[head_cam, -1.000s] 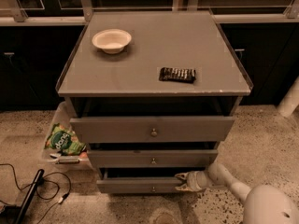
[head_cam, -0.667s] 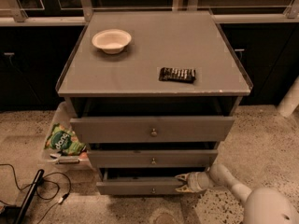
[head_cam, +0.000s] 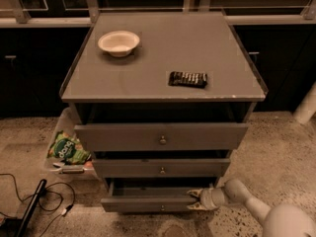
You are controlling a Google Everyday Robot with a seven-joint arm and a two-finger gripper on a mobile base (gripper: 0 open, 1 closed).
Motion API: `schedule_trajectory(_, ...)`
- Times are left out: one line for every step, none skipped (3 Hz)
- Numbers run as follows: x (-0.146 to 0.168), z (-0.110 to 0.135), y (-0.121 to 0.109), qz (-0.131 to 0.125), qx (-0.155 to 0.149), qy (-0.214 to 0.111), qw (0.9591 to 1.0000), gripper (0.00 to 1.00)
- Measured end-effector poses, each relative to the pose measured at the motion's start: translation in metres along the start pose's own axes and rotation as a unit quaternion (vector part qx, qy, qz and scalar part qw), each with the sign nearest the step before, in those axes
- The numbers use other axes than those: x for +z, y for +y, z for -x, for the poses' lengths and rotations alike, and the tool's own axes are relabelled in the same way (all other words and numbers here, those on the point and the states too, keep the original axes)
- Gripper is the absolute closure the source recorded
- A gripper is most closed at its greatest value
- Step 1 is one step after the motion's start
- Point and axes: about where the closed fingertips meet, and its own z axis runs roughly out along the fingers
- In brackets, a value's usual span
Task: Open bottom drawer
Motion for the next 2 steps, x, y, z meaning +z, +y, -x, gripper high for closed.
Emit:
schedule_trajectory(-0.0011,0.0010,-0.0004,0.000,0.000,0.000,1.0000,0.88)
schedule_trajectory(-0.0044,0.0035,0.0043,0.001,-0.001,0.002,1.0000,1.00)
